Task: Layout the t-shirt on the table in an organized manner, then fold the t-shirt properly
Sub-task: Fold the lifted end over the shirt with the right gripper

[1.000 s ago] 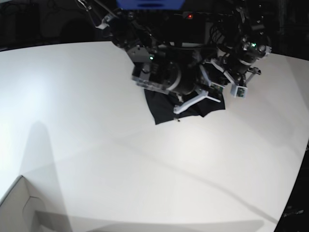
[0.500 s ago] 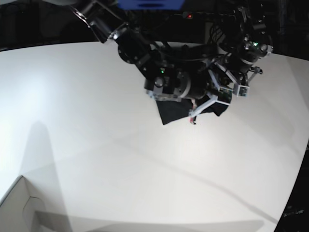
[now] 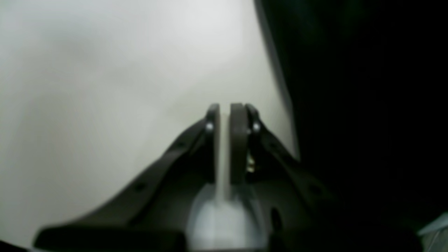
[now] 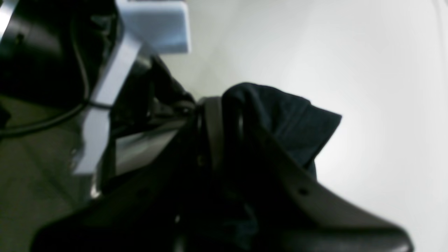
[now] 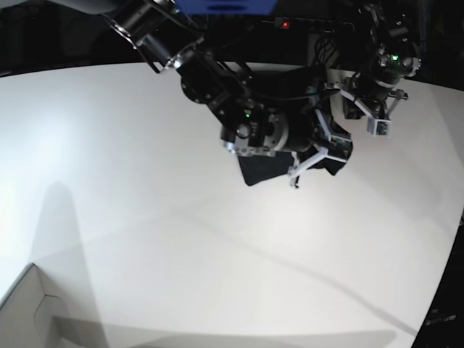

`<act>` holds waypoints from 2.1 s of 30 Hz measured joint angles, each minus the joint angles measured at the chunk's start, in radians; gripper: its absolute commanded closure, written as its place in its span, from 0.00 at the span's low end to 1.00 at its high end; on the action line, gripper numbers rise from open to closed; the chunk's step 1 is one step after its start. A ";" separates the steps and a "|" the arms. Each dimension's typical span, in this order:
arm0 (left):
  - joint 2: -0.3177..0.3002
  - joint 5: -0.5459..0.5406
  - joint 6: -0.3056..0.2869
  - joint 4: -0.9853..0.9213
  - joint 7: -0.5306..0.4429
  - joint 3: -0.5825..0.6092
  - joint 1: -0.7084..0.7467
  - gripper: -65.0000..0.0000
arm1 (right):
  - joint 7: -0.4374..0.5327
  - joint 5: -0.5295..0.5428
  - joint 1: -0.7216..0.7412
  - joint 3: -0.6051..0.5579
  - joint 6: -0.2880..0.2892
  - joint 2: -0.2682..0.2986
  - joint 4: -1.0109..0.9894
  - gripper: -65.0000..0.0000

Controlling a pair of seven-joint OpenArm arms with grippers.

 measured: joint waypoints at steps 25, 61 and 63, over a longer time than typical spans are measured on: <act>0.002 0.008 -0.109 0.074 0.031 -0.041 0.095 0.92 | 0.006 -0.004 -0.095 0.219 0.000 0.002 0.154 0.51; 0.001 0.020 -0.213 0.082 0.042 -0.391 0.063 0.92 | 0.007 0.000 -0.362 0.311 0.000 0.051 0.259 0.66; 0.002 0.018 -0.213 0.082 0.040 -0.389 0.060 0.92 | 0.004 -0.003 -0.349 0.312 0.000 0.047 0.241 0.74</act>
